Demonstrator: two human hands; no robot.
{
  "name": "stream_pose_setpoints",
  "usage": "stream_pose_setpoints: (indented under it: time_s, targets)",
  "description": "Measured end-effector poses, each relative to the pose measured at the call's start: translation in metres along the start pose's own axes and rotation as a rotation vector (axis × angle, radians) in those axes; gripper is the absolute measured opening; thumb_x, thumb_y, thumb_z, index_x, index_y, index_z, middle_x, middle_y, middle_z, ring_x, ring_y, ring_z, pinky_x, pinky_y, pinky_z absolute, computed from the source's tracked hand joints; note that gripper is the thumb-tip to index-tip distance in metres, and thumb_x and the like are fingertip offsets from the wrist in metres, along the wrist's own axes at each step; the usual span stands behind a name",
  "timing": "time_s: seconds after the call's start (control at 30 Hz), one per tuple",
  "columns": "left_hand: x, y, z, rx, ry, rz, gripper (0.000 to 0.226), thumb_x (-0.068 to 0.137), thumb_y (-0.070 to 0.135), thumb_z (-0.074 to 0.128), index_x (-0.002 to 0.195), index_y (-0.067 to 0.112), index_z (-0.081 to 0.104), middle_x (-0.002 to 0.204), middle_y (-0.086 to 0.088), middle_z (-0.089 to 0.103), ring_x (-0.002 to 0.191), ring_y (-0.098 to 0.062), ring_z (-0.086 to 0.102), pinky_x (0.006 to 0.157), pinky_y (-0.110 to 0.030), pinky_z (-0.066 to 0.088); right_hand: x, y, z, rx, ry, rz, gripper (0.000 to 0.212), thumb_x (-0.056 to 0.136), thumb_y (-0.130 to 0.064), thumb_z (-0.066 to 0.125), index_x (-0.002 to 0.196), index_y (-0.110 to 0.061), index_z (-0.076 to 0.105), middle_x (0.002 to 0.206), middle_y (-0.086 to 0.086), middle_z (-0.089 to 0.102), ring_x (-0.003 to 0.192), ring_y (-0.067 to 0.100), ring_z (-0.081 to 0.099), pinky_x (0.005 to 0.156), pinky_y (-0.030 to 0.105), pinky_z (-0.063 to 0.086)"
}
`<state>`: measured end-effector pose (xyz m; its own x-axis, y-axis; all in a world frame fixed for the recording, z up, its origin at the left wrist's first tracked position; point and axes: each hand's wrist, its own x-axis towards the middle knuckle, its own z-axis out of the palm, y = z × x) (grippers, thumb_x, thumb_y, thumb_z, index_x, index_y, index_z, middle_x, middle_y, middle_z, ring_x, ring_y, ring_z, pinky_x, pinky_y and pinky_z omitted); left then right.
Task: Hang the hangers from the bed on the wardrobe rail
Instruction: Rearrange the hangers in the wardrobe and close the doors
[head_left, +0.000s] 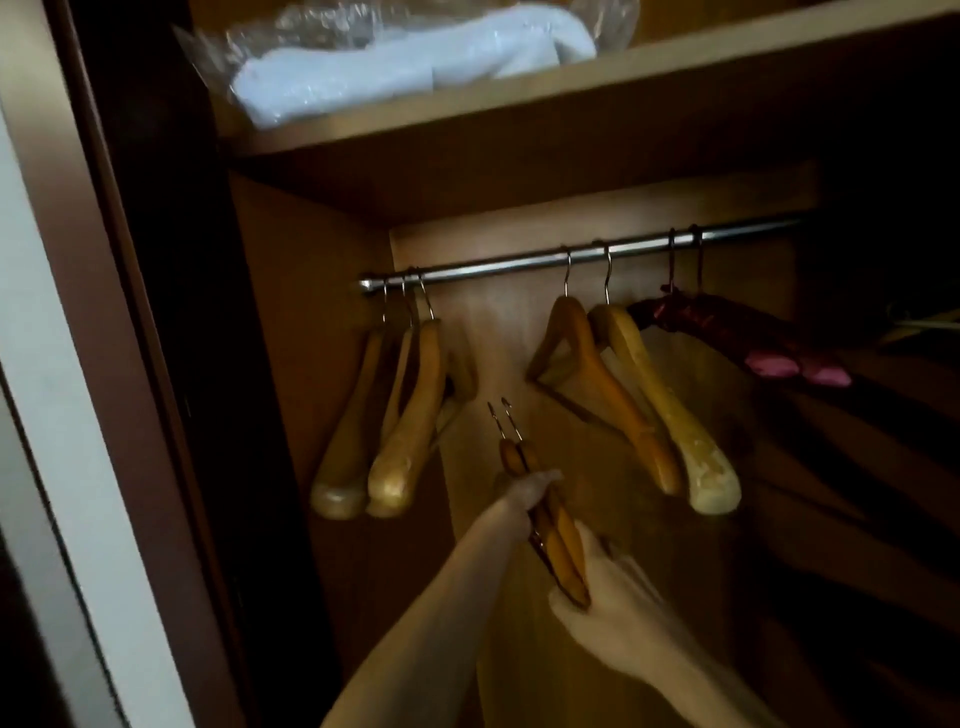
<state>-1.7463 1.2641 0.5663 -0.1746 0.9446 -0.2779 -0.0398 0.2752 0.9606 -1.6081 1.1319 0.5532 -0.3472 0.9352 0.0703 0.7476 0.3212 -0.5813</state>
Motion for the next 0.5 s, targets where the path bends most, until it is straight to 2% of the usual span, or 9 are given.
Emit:
stream_pose_setpoints:
  time_s: [0.07, 0.1, 0.13, 0.17, 0.27, 0.33, 0.4, 0.5]
  targets:
    - [-0.005, -0.047, 0.003, -0.008, 0.016, -0.049, 0.016, 0.092, 0.023, 0.072, 0.099, 0.009, 0.069, 0.09, -0.01, 0.07, 0.078, -0.024, 0.068, 0.073, -0.032, 0.06, -0.013, 0.032, 0.018, 0.027, -0.137, 0.013, 0.088, 0.096, -0.057, 0.052, 0.16, -0.031, -0.002, 0.159, -0.004, 0.029, 0.143, 0.018, 0.037, 0.113, 0.035, 0.036]
    - [-0.011, -0.07, 0.005, -0.008, 0.028, -0.055, 0.018, 0.09, 0.023, 0.074, 0.099, 0.008, 0.07, 0.092, -0.011, 0.073, 0.083, -0.026, 0.071, 0.082, -0.038, 0.062, -0.02, 0.049, 0.025, 0.063, -0.19, 0.003, 0.085, 0.095, -0.061, 0.051, 0.16, -0.033, 0.005, 0.157, -0.007, 0.032, 0.141, 0.015, 0.04, 0.111, 0.031, 0.038]
    - [-0.018, -0.089, 0.006, -0.001, 0.04, -0.053, 0.018, 0.088, 0.021, 0.075, 0.097, 0.007, 0.069, 0.09, -0.013, 0.074, 0.083, -0.028, 0.073, 0.086, -0.044, 0.061, -0.024, 0.066, 0.032, 0.11, -0.221, -0.002, 0.079, 0.093, -0.064, 0.05, 0.158, -0.036, 0.014, 0.155, -0.01, 0.036, 0.137, 0.012, 0.044, 0.111, 0.033, 0.041]
    - [-0.03, -0.102, 0.007, 0.015, 0.04, -0.042, 0.016, 0.088, 0.018, 0.074, 0.093, 0.005, 0.067, 0.088, -0.014, 0.073, 0.078, -0.028, 0.072, 0.086, -0.047, 0.061, -0.026, 0.081, 0.036, 0.149, -0.231, -0.009, 0.073, 0.093, -0.064, 0.05, 0.156, -0.039, 0.022, 0.152, -0.012, 0.039, 0.134, 0.01, 0.046, 0.11, 0.036, 0.043]
    - [-0.058, -0.138, 0.008, 0.137, -0.011, -0.045, 0.015, 0.088, 0.011, 0.072, 0.082, 0.008, 0.059, 0.079, -0.013, 0.072, 0.065, -0.023, 0.067, 0.084, -0.045, 0.06, -0.025, 0.121, 0.049, 0.122, -0.201, 0.046, 0.066, 0.094, -0.061, 0.05, 0.153, -0.037, 0.033, 0.147, -0.012, 0.043, 0.129, 0.007, 0.048, 0.106, 0.038, 0.046]
    - [-0.072, -0.152, 0.0, 0.291, -0.136, -0.01, 0.012, 0.087, 0.013, 0.072, 0.084, 0.012, 0.061, 0.072, -0.006, 0.074, 0.068, -0.019, 0.069, 0.083, -0.041, 0.06, -0.022, 0.139, 0.053, 0.083, -0.132, 0.051, 0.073, 0.091, -0.058, 0.059, 0.155, -0.034, 0.03, 0.156, -0.008, 0.036, 0.138, 0.012, 0.042, 0.11, 0.044, 0.044]
    - [-0.079, -0.162, -0.008, 0.46, -0.3, 0.076, 0.006, 0.086, 0.014, 0.072, 0.085, 0.009, 0.071, 0.073, -0.004, 0.074, 0.073, -0.015, 0.07, 0.086, -0.039, 0.059, -0.02, 0.15, 0.054, 0.052, -0.072, 0.031, 0.085, 0.088, -0.046, 0.071, 0.158, -0.032, 0.024, 0.165, -0.007, 0.021, 0.148, 0.017, 0.029, 0.117, 0.052, 0.035]
    - [-0.078, -0.172, -0.025, 0.566, -0.556, 0.063, 0.012, 0.091, 0.014, 0.071, 0.1, 0.006, 0.07, 0.082, -0.006, 0.073, 0.078, -0.014, 0.07, 0.082, -0.032, 0.059, -0.021, 0.159, 0.051, 0.064, -0.056, 0.017, 0.099, 0.082, -0.035, 0.081, 0.159, -0.031, 0.019, 0.166, -0.011, 0.014, 0.15, 0.016, 0.022, 0.119, 0.049, 0.026]
